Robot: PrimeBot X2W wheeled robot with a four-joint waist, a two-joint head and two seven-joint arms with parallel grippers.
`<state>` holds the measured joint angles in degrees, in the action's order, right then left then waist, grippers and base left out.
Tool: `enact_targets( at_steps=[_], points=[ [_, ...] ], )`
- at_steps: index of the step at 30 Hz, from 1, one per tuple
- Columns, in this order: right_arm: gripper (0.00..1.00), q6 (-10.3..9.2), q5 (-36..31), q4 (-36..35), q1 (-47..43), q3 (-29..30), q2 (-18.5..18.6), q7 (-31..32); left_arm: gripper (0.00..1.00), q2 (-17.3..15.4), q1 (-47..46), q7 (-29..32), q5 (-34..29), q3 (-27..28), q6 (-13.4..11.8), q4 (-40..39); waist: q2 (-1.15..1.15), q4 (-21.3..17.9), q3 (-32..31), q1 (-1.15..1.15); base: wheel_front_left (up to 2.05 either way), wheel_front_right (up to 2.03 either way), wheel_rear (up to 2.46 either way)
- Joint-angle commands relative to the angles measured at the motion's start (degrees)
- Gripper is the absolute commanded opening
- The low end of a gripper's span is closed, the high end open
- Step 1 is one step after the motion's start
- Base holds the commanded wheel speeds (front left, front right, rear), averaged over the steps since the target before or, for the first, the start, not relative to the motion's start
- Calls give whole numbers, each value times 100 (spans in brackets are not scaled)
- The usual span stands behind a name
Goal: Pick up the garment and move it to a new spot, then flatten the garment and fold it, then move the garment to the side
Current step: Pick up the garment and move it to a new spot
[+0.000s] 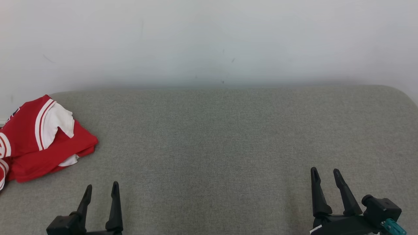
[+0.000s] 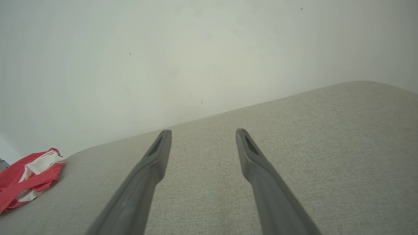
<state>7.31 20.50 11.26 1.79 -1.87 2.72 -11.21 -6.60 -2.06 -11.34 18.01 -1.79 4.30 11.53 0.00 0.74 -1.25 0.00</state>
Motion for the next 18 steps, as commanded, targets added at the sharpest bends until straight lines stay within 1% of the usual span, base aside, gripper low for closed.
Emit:
enact_targets(
  at_steps=[1, 9, 18],
  points=[
    [100, 23, -151, -46, -20, -4, 22, -67, 100, -20, 49, -50, -135, 28, -31, 16, 0, 4, -12, 0, 0, 0, 0],
    [100, 23, -541, -69, -77, -9, 23, -160, 100, -71, 73, -149, -463, 69, -74, 118, 0, 22, -50, 0, 0, 0, 0],
    [100, 24, -837, -48, -119, -5, 23, -253, 100, -103, 85, -232, -780, 71, -154, 35, 0, 62, -76, 0, 0, 0, 0]
  ],
)
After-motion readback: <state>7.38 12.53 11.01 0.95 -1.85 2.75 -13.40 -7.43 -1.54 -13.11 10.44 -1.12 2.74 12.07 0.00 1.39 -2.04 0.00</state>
